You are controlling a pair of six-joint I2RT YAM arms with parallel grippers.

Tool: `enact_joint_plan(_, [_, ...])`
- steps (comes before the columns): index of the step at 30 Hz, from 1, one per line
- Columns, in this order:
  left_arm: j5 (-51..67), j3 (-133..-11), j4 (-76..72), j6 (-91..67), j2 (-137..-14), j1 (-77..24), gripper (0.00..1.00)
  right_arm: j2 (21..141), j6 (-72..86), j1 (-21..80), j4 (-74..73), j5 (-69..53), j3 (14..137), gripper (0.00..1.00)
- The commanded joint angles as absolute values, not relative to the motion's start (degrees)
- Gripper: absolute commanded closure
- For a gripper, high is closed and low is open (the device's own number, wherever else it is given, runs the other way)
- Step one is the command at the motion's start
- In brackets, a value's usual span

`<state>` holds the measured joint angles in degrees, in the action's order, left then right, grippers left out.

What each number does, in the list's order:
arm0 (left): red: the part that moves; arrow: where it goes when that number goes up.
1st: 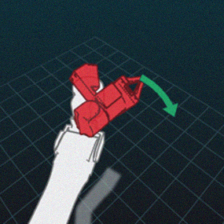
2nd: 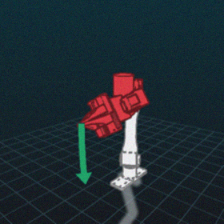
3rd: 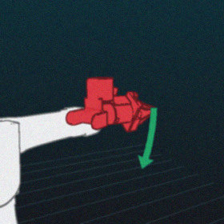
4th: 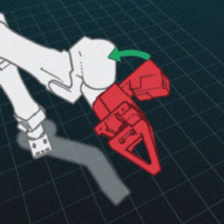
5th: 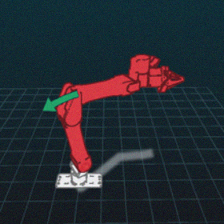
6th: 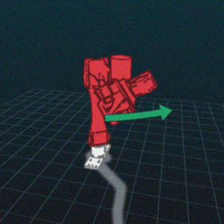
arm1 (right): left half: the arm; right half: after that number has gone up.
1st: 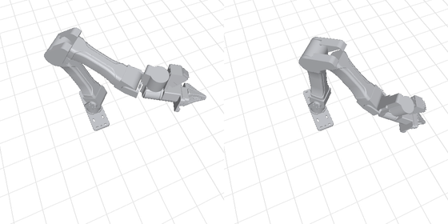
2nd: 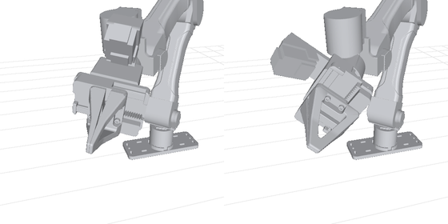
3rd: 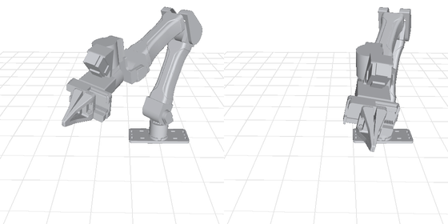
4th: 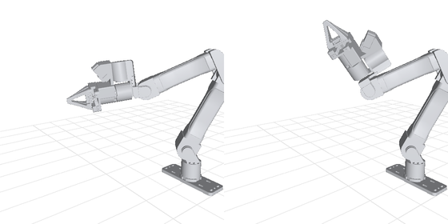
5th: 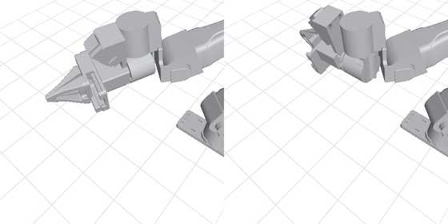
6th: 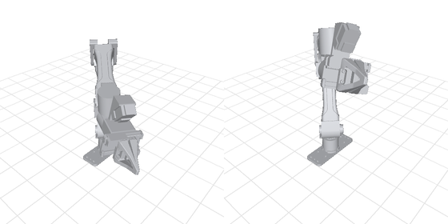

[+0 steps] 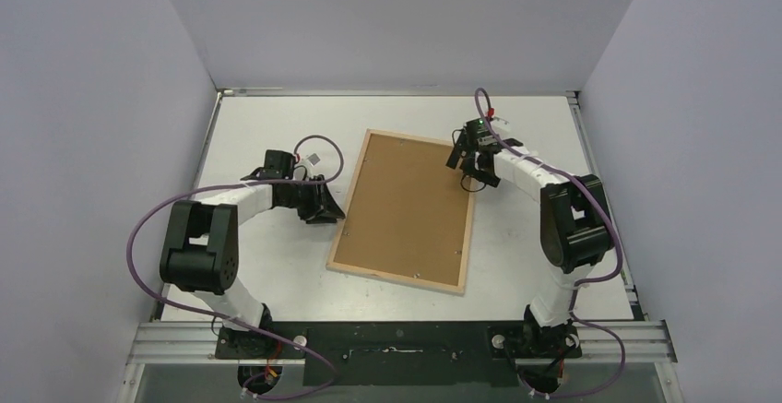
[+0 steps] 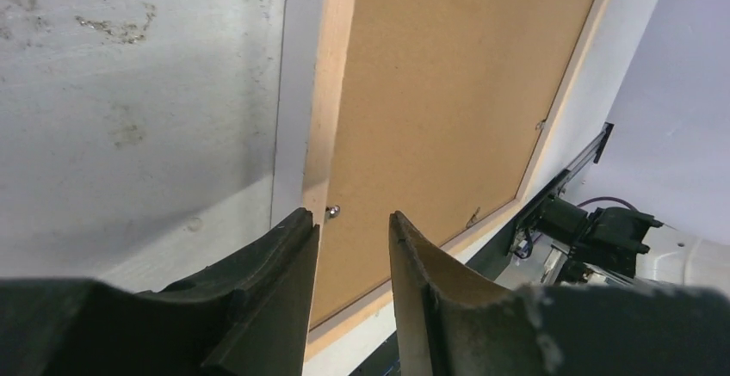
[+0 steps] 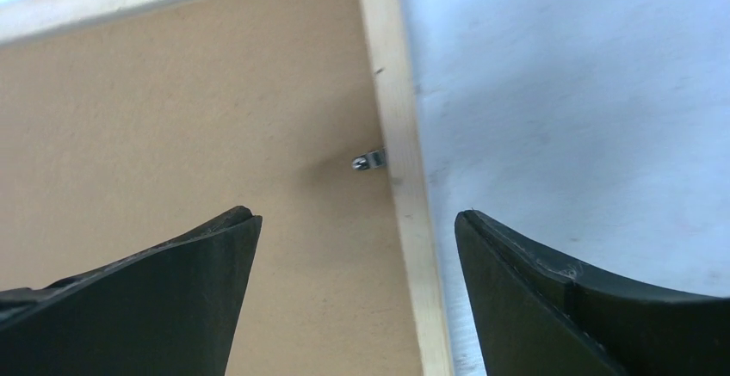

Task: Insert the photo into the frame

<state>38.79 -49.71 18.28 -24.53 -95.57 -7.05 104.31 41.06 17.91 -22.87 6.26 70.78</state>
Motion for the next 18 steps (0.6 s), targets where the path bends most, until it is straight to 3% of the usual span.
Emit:
enact_joint_plan(1, [40.5,-50.2,18.6,-25.9,-89.6,-6.8,0.65,99.9,40.9,17.8,-28.2,19.6,76.1,0.13])
enact_joint_plan(5, [34.5,-50.9,20.6,-26.3,-85.5,-6.2,0.63,99.4,40.6,19.5,-31.3,17.5,81.6,0.16])
enact_joint_plan(13, [24.2,-47.4,22.1,-29.3,-77.3,-2.6,0.60,105.3,44.8,30.8,-40.9,13.1,93.4,0.37])
enact_joint_plan(18, [22.6,-46.3,22.9,-30.4,-75.3,-0.4,0.58,110.2,47.0,38.0,-41.1,11.7,97.7,0.39])
